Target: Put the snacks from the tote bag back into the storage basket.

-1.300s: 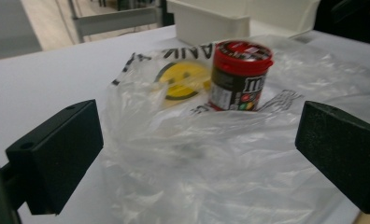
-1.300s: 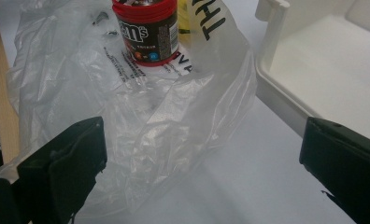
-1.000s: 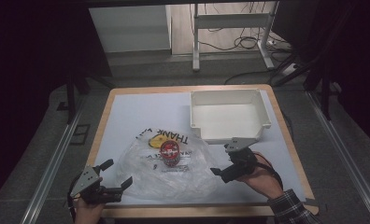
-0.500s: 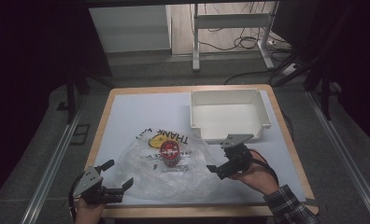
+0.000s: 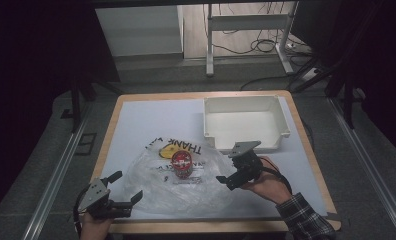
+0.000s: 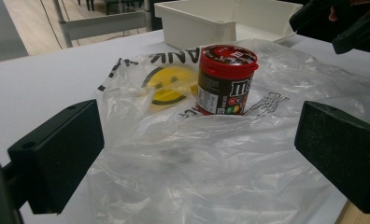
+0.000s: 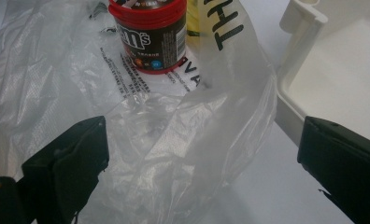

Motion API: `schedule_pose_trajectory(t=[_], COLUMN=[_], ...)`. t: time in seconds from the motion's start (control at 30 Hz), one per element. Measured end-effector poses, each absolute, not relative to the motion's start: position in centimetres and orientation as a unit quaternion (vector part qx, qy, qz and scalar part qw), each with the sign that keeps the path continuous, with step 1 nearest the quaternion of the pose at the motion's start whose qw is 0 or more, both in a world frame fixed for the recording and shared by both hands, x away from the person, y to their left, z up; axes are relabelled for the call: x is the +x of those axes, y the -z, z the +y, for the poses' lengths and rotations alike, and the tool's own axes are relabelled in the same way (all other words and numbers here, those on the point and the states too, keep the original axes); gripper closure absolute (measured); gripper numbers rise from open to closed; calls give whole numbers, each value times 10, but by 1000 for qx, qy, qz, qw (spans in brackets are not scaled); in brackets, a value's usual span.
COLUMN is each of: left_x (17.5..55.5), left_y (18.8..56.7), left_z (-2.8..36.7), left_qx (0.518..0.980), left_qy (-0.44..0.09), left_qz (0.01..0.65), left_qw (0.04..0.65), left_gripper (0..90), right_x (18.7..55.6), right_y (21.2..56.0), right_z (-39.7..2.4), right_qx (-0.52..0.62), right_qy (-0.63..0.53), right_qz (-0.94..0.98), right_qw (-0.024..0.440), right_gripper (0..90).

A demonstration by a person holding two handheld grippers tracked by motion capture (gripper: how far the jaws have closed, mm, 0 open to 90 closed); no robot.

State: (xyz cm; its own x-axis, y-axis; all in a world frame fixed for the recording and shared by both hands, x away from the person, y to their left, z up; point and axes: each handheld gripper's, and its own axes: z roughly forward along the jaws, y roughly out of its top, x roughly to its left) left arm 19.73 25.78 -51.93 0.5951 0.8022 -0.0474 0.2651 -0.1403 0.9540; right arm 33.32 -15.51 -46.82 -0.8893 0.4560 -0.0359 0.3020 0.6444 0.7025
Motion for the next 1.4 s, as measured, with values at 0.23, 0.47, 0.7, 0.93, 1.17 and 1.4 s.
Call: schedule_pose_trajectory(t=[0.23, 0.47, 0.7, 0.93, 1.17, 1.4], left_x=[197, 196, 196, 196, 196, 196], left_y=[519, 519, 518, 518, 518, 518], left_z=[257, 256, 256, 256, 256, 255], left_qx=[714, 714, 714, 715, 716, 717], left_qy=[-250, -250, -251, -251, -251, -252], left_qz=[370, 365, 363, 361, 361, 360], left_qw=[539, 543, 543, 543, 542, 541], left_gripper=[13, 13, 13, 13, 13, 13], right_x=[337, 344, 348, 355, 358, 359], right_y=[467, 470, 470, 472, 472, 474], right_z=[-153, -148, -138, -125, -113, -98], right_qx=[206, 204, 192, 186, 166, 141], right_qy=[-366, -365, -359, -353, -349, -338], right_qz=[901, 903, 909, 914, 919, 927], right_qw=[105, 95, 90, 75, 73, 80], right_gripper=[36, 61, 92, 127, 127, 131])
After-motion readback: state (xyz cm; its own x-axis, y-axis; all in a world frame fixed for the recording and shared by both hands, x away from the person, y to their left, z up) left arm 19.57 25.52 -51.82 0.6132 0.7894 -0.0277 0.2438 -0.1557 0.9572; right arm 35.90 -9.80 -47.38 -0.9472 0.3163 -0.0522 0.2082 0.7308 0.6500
